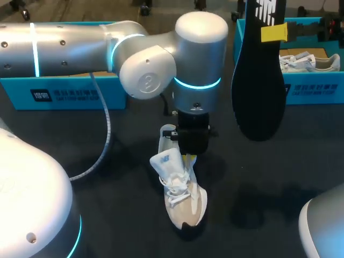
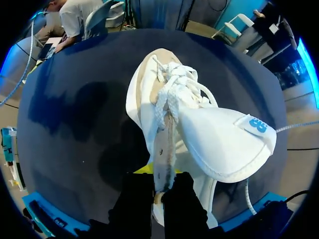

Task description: Take the shoe out of the shoebox, open the shoe tongue, remove and reinsert the insole, then place the shoe into the shoebox

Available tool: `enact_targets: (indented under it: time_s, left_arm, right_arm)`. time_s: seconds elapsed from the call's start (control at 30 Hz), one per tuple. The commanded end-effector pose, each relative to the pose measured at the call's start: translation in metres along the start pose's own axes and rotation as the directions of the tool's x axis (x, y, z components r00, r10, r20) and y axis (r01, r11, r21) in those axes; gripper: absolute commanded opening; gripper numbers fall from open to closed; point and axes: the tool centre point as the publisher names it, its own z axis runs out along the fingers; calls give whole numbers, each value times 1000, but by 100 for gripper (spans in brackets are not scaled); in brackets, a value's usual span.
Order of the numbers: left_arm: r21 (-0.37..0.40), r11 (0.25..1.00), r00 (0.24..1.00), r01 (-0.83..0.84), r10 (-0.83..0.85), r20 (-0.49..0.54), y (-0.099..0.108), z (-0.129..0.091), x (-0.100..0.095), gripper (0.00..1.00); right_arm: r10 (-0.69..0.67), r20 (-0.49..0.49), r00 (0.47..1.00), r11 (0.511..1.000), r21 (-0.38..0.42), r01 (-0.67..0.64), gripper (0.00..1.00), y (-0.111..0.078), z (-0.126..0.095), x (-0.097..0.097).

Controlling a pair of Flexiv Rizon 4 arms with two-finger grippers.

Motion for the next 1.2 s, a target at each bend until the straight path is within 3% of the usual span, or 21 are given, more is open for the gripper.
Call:
enact_targets:
  time_s: [0.03, 0.47, 0.57, 0.63, 0.67, 0.8, 1.0, 1.2]
  left_arm:
    - [-1, 1000, 1000, -9, 9, -2, 2, 6, -9, 0]
    - [41, 998, 999, -38, 38, 1, 7, 23, -31, 0]
    - [53, 998, 999, -37, 37, 4, 9, 22, -34, 44]
    - [50, 998, 999, -36, 35, 20, 10, 19, -34, 86]
    - [47, 998, 999, -37, 36, 29, 11, 16, -34, 98]
    - [23, 999, 995, -24, 22, 94, 14, 0, -29, 100]
    - [-52, 998, 958, 24, -8, 288, 18, -31, -22, 100]
    - [-44, 996, 884, 75, -46, 465, 25, -63, -17, 100]
  right_arm:
    - [1, -1, 1000, 1000, 5, -1, 0, 3, 3, -2]
    - [1, -1, 1000, 1000, 5, -1, 0, 3, 3, -2]
    - [1, -1, 1000, 1000, 5, -1, 0, 3, 3, -2]
    - [1, -1, 1000, 1000, 5, -1, 0, 3, 3, -2]
    - [1, -1, 1000, 1000, 5, -1, 0, 3, 3, -2]
    - [1, -1, 1000, 1000, 5, -1, 0, 3, 3, -2]
    - [1, -1, 1000, 1000, 5, -1, 0, 3, 3, -2]
    - [1, -1, 1000, 1000, 5, -1, 0, 3, 3, -2]
